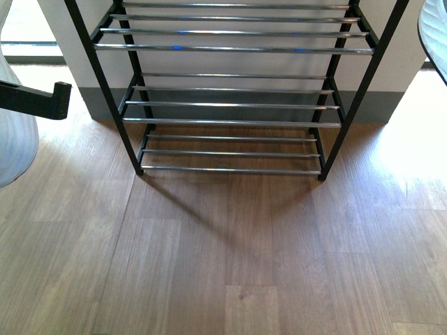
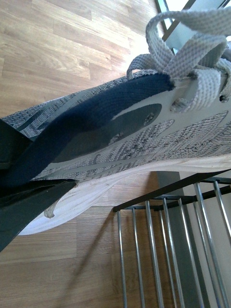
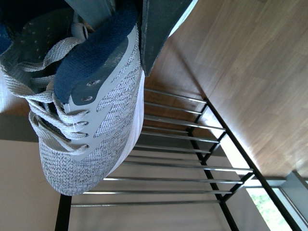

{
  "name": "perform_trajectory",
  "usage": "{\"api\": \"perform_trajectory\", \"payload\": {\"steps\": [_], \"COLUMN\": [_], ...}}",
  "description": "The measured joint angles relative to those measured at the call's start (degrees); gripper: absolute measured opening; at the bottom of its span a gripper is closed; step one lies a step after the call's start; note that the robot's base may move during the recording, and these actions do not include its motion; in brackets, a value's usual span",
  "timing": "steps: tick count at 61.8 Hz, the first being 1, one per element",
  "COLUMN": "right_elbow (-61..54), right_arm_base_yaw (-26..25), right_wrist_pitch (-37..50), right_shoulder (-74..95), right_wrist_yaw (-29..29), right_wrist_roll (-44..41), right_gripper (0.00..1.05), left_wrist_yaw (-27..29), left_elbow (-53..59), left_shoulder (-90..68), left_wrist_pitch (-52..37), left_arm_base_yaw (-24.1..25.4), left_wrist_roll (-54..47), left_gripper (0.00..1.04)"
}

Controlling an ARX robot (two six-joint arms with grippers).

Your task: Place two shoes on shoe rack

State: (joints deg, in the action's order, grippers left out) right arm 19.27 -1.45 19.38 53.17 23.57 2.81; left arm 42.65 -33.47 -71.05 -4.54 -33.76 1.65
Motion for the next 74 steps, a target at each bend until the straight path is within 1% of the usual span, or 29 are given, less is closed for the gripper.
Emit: {"api": "perform_trajectory", "payload": {"steps": [57,59,61,62,63,66,71,72,74], "right_elbow": [0.0,0.0,0.0,0.1,0.2,2.5,8.8,10.6,13.4], "right_arm_base_yaw": [0.0,-0.1,-0.1,0.2,0.3,3.3,10.8,12.9,15.7], "right_wrist_pitch": [0.0,0.4,2.4,4.2,4.6,5.5,4.5,4.5,4.5], "right_shoulder": [0.0,0.0,0.7,1.6,1.8,4.9,12.8,15.5,19.4], "right_wrist_yaw": [0.0,0.7,3.3,4.5,4.5,3.1,-3.1,-5.4,-8.7], "right_wrist_roll": [0.0,0.3,0.9,1.7,1.8,3.1,4.0,4.3,5.2], "right_gripper": [0.01,0.01,0.01,0.01,0.01,0.01,0.01,0.01,0.01], "left_wrist_yaw": [0.2,0.2,0.4,0.4,0.5,0.4,0.2,0.2,0.2], "left_elbow": [0.0,0.0,0.0,0.0,0.0,0.0,0.0,0.0,0.0], "left_shoulder": [0.0,0.0,0.0,0.0,0.0,0.0,0.0,0.0,0.0], "left_wrist_pitch": [0.0,0.0,0.0,0.0,0.0,0.0,0.0,0.0,0.0], "left_arm_base_yaw": [0.0,0.0,0.0,0.0,0.0,0.0,0.0,0.0,0.0], "left_wrist_roll": [0.0,0.0,0.0,0.0,0.0,0.0,0.0,0.0,0.0], "left_gripper": [0.02,0.02,0.02,0.02,0.02,0.02,0.02,0.02,0.02]}}
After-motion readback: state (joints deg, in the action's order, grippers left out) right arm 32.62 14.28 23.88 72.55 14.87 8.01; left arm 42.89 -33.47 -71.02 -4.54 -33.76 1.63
